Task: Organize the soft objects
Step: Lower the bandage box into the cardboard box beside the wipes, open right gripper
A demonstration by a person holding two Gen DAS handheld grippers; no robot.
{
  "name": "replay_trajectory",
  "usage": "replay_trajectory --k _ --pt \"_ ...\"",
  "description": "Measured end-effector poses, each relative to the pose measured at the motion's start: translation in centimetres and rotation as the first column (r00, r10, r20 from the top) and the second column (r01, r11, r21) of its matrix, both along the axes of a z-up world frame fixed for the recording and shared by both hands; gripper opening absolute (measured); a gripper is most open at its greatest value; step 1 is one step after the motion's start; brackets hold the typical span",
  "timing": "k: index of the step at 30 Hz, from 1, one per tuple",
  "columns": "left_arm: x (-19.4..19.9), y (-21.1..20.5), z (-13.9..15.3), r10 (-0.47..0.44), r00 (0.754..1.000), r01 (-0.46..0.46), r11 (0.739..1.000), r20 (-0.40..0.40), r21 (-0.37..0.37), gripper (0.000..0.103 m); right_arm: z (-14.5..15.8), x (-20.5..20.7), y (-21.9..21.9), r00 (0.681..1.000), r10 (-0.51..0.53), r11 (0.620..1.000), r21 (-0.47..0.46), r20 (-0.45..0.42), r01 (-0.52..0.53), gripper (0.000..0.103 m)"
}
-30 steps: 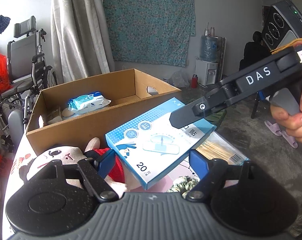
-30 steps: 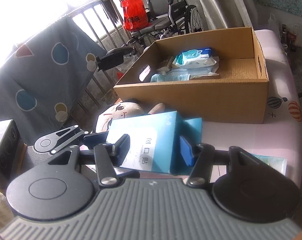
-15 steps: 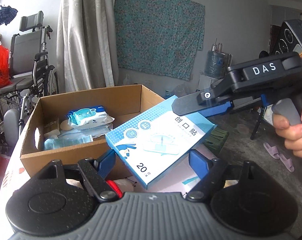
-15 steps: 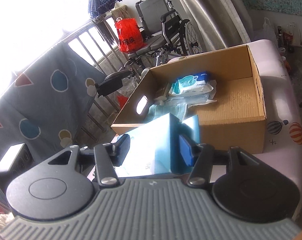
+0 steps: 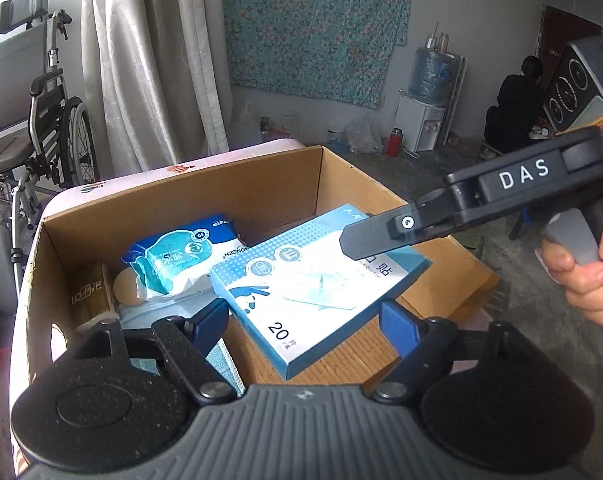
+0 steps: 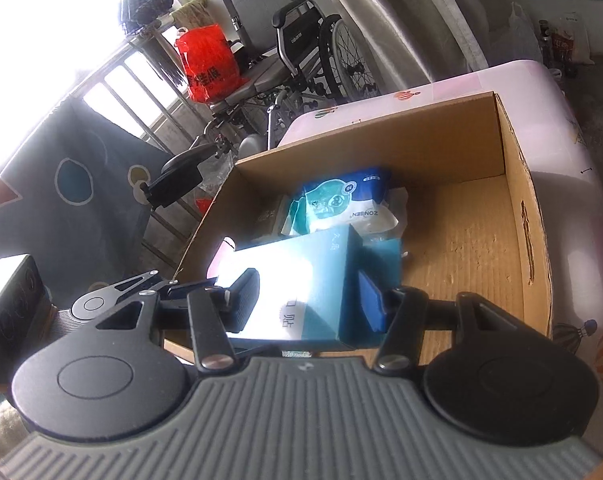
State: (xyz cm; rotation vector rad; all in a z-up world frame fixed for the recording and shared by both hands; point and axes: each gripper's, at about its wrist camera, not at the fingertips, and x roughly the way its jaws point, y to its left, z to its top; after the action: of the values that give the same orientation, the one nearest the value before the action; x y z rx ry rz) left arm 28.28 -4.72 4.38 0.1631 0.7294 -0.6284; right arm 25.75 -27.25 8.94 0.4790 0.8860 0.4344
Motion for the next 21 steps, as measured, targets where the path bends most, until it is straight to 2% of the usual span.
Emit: replay_trajectory --k 4,6,10,12,13,15,17,21 --pt "4.8 -0.8 -1.5 -0.065 0.996 0.068 0.996 -0.053 0.055 0.085 -3.4 4.3 -0.4 0.994 -0.016 1.000 0.013 -0.111 0.018 0.051" --pt "7.1 -1.5 -2.6 -0.085 0.989 0.095 0.992 -0.118 0.085 0.085 -5.4 6.4 -0.7 0.982 -0.035 0.999 0.019 -0.184 0.039 0.051" --pt "10.8 -3.0 -5.6 -0.116 0.966 0.153 0.977 -0.230 0.147 0.085 -8.5 9.3 -0.4 0.961 -0.045 0.999 -0.032 -0.273 0.038 0.051" --pt "12.3 -3.7 -7.2 -0.126 0.944 0.189 0.964 -0.306 0.186 0.083 -10.1 10.6 0.0 0.943 -0.036 0.999 -0.047 -0.332 0.022 0.051" --pt "12.9 -3.8 -7.9 -0.122 0.936 0.193 0.962 -0.330 0.193 0.083 -10.8 11.0 0.0 0.937 -0.040 0.998 -0.049 -0.348 0.024 0.050" --pt "13.9 -3.8 -9.3 -0.099 0.915 0.186 0.964 -0.391 0.191 0.074 -11.8 11.9 -0.1 0.927 -0.050 0.998 -0.051 -0.372 0.033 0.050" --pt "14.5 -3.7 -10.2 -0.085 0.893 0.186 0.964 -0.442 0.191 0.073 -12.6 12.2 -0.2 0.920 -0.056 0.998 -0.055 -0.388 0.037 0.048" --pt "14.8 -3.4 -10.6 -0.073 0.886 0.195 0.955 -0.457 0.224 0.074 -13.3 12.4 0.6 0.917 -0.026 0.998 -0.061 -0.399 0.001 0.047"
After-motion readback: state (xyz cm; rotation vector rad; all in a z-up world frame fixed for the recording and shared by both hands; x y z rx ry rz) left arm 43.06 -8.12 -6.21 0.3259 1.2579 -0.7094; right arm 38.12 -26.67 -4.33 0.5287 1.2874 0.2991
